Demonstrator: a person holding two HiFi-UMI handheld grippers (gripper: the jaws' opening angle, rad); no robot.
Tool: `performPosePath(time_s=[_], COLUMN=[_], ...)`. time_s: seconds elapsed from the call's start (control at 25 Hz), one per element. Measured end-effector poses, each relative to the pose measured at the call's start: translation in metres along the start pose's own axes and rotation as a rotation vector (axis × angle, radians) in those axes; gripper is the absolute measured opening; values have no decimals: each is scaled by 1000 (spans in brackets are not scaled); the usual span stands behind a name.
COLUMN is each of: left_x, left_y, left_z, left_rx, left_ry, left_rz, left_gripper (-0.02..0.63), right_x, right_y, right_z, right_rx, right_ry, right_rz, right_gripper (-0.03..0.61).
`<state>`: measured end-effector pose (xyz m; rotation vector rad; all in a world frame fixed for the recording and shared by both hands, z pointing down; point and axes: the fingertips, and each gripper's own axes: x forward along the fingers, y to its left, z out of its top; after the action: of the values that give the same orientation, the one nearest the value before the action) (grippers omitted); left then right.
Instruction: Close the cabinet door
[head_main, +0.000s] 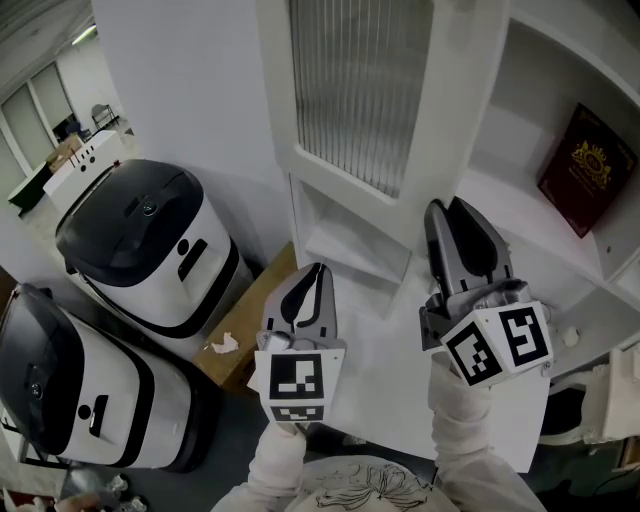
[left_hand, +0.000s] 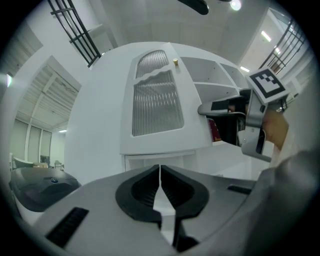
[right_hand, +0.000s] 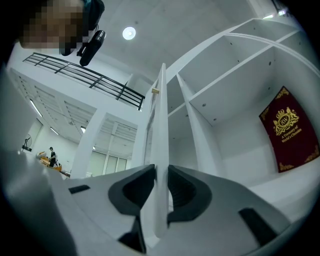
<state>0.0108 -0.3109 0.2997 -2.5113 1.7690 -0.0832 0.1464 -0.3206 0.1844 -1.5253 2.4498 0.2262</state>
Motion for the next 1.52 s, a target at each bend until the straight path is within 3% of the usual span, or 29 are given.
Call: performPosePath(time_s=[1.04, 1.52], left_x=[50, 60], left_y=[-14, -15], left_z=[-2, -2], left_rx=[17, 17], left_ry=[13, 14], left_rz=[-27, -36], left_gripper=[11, 11], right_x=[25, 34], right_y=[-54, -68], right_z=[-8, -12], right_rx=[-144, -154], right_ry=[14, 26], right_rz=[-170, -239], right_gripper=[94, 86])
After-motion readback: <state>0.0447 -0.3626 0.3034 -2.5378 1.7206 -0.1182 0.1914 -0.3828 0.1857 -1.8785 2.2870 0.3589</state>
